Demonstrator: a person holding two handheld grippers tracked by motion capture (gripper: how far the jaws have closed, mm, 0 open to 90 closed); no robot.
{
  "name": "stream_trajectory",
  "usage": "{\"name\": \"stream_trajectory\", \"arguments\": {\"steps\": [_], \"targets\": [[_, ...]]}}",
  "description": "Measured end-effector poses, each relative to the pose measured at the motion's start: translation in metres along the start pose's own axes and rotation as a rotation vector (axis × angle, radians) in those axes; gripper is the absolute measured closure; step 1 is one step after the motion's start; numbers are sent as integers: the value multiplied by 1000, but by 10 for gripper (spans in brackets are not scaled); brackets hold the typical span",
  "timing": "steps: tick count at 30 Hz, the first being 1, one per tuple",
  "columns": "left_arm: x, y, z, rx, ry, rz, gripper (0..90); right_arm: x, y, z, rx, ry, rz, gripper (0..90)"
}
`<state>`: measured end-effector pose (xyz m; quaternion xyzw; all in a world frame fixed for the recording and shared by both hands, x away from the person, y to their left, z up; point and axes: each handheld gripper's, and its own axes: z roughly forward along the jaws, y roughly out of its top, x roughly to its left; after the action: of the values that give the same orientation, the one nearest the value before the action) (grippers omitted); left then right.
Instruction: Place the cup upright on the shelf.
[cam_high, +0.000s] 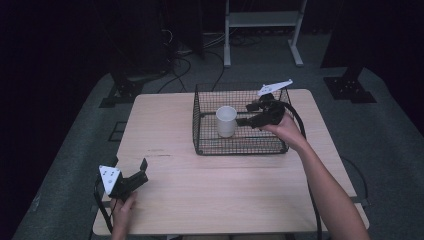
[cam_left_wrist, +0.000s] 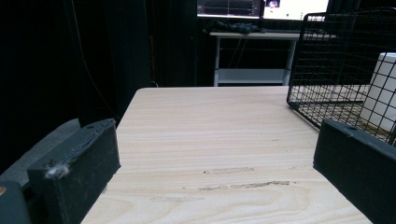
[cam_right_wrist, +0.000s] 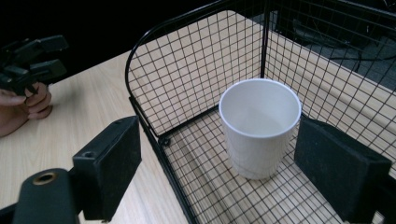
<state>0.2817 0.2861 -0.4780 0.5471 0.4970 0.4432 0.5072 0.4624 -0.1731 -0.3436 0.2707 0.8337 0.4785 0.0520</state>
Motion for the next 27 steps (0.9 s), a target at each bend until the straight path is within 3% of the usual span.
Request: {"name": "stream_trajectory", "arguments": {"steps": [7, 20, 27], "targets": [[0, 0, 0, -1, 0, 3, 0, 8, -4, -13, 2, 14, -17, 140], [0, 0, 0, -1, 0, 4, 0, 23, -24, -17, 26, 44, -43, 140], [-1, 0, 0, 0, -1, 5, 0, 30, -30, -21, 13, 59, -47, 140]]}}
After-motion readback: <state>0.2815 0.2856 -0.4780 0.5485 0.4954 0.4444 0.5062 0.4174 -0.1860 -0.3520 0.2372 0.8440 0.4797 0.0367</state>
